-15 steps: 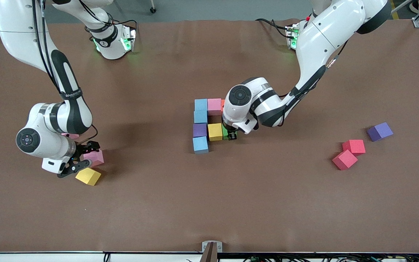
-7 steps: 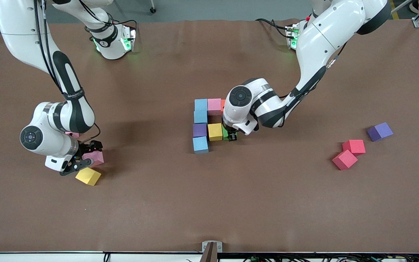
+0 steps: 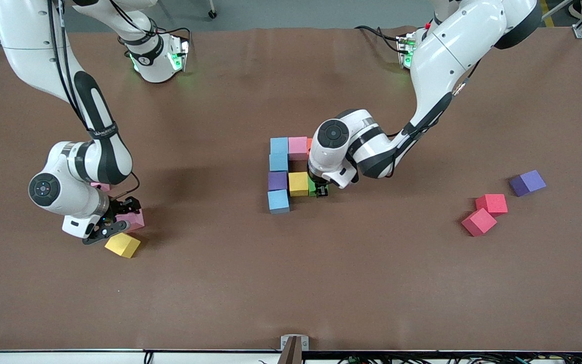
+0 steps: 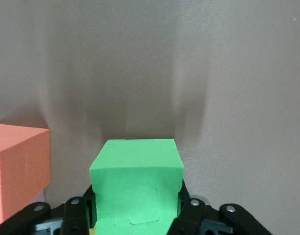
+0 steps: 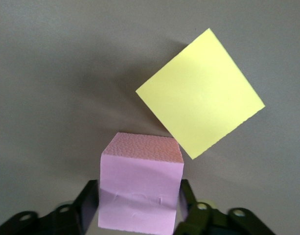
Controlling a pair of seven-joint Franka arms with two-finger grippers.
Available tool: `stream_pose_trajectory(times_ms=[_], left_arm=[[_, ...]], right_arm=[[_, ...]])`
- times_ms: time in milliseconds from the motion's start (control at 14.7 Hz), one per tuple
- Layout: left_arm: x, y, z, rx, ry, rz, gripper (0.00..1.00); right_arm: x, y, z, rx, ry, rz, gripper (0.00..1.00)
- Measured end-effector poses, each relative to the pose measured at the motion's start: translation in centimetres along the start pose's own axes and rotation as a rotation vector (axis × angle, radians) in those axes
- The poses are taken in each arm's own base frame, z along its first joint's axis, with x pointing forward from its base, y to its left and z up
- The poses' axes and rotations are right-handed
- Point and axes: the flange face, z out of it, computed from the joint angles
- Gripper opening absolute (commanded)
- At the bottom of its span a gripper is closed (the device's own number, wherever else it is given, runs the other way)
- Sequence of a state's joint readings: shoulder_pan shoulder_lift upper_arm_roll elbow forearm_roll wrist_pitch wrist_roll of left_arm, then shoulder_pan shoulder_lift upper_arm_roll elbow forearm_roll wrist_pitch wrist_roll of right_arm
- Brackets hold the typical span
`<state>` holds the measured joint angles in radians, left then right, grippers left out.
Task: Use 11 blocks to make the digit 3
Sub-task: 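Reach the right gripper to the pink cube near yellow and grasp it, then carry the pink cube with the right gripper while the left gripper reaches pink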
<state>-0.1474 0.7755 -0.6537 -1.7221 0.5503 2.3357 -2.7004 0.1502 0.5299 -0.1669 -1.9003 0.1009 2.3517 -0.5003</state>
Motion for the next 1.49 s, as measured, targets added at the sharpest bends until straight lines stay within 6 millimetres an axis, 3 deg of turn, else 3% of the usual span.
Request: stream_pose_trajectory(times_ms=[68, 136, 272, 543, 679, 815, 1019, 1291, 1494], left_arm=[[0.0, 0.1, 0.1, -0.002, 0.001, 0.002, 0.72], [0.0, 0.1, 0.1, -0.003, 0.001, 0.002, 1.0], [0.0, 0.2, 0.2, -0.007, 0.002, 0.008, 1.0], [-0.6, 0.2, -0.3, -0.022, -0.004, 0.025, 1.0], [-0.7, 0.8, -1.4, -0.042, -0.01, 0.025, 1.0], [-0.6, 1.6, -4.0, -0.078, 0.004, 0.029, 1.0], [0.4, 2.5, -9.6, -0.123, 0.087, 0.095, 1.0], [4.3, 6.0, -15.9, -0.092, 0.153, 0.209, 1.0], [8.8, 10.1, -18.2, -0.07, 0.17, 0.319, 1.0]], right_arm=[[0.0, 0.0, -0.1, -0.001, 0.002, 0.0, 0.41], [0.0, 0.0, -0.2, -0.002, 0.004, 0.0, 0.31], [0.0, 0.0, -0.2, -0.002, 0.004, -0.006, 0.23], [0.0, -0.1, -0.4, 0.002, 0.0, -0.03, 0.22], [0.1, -0.7, -1.0, 0.019, -0.018, -0.039, 0.22], [-0.1, -1.3, -2.6, 0.036, -0.032, -0.047, 0.22], [-0.3, -2.5, -6.1, 0.056, -0.036, -0.06, 0.22], [1.3, -7.6, -10.2, 0.055, -0.018, 0.009, 0.22], [4.5, -13.3, -13.0, 0.036, 0.034, 0.078, 0.22]])
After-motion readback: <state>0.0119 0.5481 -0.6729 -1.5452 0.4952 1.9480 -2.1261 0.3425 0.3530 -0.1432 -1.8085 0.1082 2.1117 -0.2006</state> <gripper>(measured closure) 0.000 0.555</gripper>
